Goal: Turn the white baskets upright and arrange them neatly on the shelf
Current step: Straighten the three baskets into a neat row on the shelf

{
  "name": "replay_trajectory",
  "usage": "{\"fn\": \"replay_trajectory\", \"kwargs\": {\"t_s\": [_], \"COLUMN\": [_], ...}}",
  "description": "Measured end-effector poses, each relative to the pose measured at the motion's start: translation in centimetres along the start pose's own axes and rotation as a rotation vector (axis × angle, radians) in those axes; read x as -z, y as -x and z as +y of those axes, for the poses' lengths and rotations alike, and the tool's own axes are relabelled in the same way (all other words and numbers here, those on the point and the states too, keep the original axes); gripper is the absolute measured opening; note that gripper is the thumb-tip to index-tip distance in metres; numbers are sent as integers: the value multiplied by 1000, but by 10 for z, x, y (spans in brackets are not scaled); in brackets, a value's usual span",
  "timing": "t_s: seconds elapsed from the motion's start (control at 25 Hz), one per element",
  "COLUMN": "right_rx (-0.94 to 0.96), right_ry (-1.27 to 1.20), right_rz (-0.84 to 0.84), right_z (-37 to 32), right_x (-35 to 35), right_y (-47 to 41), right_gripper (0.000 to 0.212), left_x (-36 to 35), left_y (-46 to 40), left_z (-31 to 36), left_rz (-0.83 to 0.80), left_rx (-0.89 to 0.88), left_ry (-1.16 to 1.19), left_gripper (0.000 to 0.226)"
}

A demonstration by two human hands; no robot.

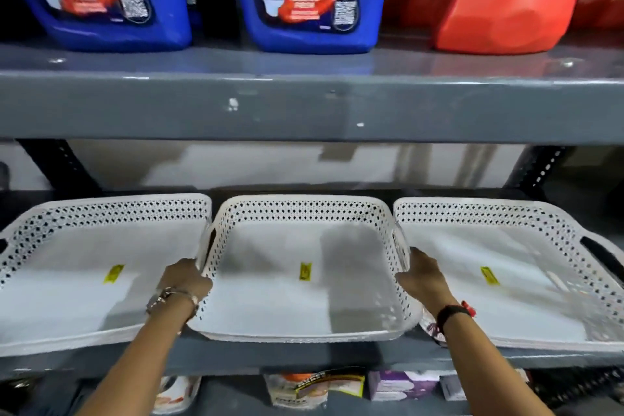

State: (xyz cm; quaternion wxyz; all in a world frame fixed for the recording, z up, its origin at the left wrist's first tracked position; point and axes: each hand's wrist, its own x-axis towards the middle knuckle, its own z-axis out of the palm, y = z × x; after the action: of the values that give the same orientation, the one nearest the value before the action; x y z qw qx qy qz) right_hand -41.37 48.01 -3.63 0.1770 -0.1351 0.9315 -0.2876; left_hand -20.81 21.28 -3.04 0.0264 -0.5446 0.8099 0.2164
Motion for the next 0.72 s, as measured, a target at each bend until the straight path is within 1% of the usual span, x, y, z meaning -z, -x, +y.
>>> {"fn": "replay_trajectory", "kwargs": {"t_s": [0.08,0.2,0.4,0.56,0.72], "right_rx": [-4,29,51,71,75], "right_ry": [3,41,89,84,97], "right_rz": [12,56,118,135,146], "right_z": [-2,-8,-25,-29,-27], "right_x": [-3,-4,-3,-1,-2], "right_y": [-9,-25,-57,-72,-68], "right_gripper": [29,18,33,32,33], "left_x": [-2,0,5,5,4], "left_y": [-1,-13,-39,-52,-51], "left_z": [2,7,27,34,30], "left_rz": [29,52,57,46,9], "left_rx": [-23,-63,-87,-77,-43], "left_ry": [-23,-29,-18,8,46], "left_gripper": [34,33,36,38,41]}}
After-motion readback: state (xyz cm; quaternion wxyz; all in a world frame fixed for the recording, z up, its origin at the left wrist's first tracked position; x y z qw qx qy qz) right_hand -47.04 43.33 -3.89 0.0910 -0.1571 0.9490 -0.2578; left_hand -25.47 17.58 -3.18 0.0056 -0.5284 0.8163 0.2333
